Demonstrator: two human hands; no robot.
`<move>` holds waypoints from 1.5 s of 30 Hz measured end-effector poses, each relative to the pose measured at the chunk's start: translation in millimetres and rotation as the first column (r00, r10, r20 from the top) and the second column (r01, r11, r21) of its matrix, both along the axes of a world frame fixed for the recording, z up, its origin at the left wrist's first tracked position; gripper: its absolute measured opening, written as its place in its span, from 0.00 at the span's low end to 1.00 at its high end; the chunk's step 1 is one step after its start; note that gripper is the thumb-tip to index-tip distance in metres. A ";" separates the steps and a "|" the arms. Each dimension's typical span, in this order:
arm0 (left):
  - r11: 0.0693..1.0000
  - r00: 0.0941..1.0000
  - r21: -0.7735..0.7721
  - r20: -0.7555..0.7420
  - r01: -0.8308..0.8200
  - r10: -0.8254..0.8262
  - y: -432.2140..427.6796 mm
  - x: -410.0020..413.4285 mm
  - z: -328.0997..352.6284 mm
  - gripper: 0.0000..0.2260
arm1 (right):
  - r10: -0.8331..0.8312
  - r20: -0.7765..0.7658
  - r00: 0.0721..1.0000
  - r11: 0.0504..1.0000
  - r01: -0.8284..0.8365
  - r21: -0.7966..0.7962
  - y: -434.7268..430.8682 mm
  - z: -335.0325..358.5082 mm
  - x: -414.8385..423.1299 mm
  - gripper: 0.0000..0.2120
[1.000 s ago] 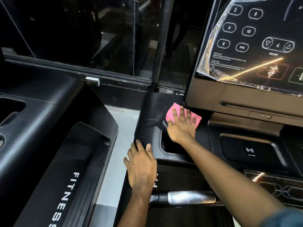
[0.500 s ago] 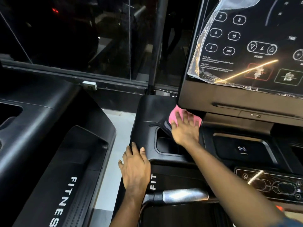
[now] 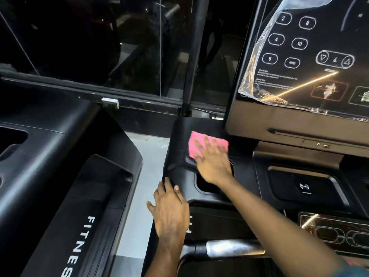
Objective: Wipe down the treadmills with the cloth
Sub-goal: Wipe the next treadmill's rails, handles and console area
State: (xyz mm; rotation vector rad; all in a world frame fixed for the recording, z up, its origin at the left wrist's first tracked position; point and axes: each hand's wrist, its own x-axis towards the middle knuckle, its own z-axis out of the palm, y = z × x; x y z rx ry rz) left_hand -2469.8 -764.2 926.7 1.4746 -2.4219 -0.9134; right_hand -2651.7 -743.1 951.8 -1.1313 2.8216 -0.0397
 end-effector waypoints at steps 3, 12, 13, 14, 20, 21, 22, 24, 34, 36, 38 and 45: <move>1.000 1.000 -0.002 0.011 0.006 -0.006 -1.4 -2.4 -0.5 0.23 | -0.297 -0.012 0.955 0.955 0.298 0.011 11.9 -0.5 -27.7 0.29; 1.000 0.998 0.010 -0.063 -0.006 0.007 -2.0 -1.9 -2.3 0.22 | 0.148 0.079 0.986 0.984 -0.155 0.086 -82.5 1.2 -14.2 0.26; 1.000 0.997 0.015 -0.078 -0.009 0.010 -0.8 -2.0 -1.1 0.22 | 0.190 0.087 0.978 0.980 -0.195 0.051 -64.0 -0.8 -7.8 0.25; 1.000 0.996 0.018 -0.089 -0.010 0.012 -0.9 -0.5 -0.3 0.22 | 0.191 0.071 0.979 0.981 -0.193 0.017 -44.5 -2.4 -3.6 0.25; 1.000 0.995 0.005 -0.095 -0.012 0.012 -2.8 -1.3 -3.0 0.22 | -0.313 -0.020 0.949 0.949 0.314 0.036 -24.0 9.4 -45.3 0.28; 1.000 0.996 -0.003 -0.087 -0.013 0.013 -3.1 -2.2 -2.9 0.22 | -0.342 0.037 0.939 0.939 0.340 0.040 -44.8 12.6 -49.0 0.29; 1.000 0.997 -0.007 -0.081 -0.013 0.013 -2.5 -3.6 -3.2 0.22 | -0.319 0.079 0.945 0.948 0.316 0.044 -62.9 14.1 -49.0 0.30; 1.000 0.997 -0.011 -0.077 -0.012 0.011 -2.0 -4.3 -3.7 0.22 | -0.156 0.079 0.985 0.987 0.152 0.054 -84.3 10.1 -38.8 0.32; 0.999 0.995 -0.034 -0.100 -0.026 0.023 -1.1 1.2 -2.2 0.18 | -0.144 -0.061 0.988 0.988 0.140 -0.067 66.0 -2.1 -12.5 0.33; 0.999 0.994 -0.040 -0.105 -0.034 0.029 0.3 1.2 -1.3 0.17 | -0.214 -0.024 0.976 0.973 0.211 -0.092 94.1 0.8 -2.0 0.33; 0.998 0.994 -0.050 -0.109 -0.037 0.031 1.2 1.3 0.2 0.16 | -0.274 0.011 0.962 0.957 0.274 -0.093 116.5 4.8 19.0 0.31; 0.997 0.995 -0.069 -0.096 -0.030 0.024 0.7 -2.8 -3.9 0.15 | -0.354 0.079 0.932 0.932 0.358 -0.055 133.4 4.4 47.8 0.30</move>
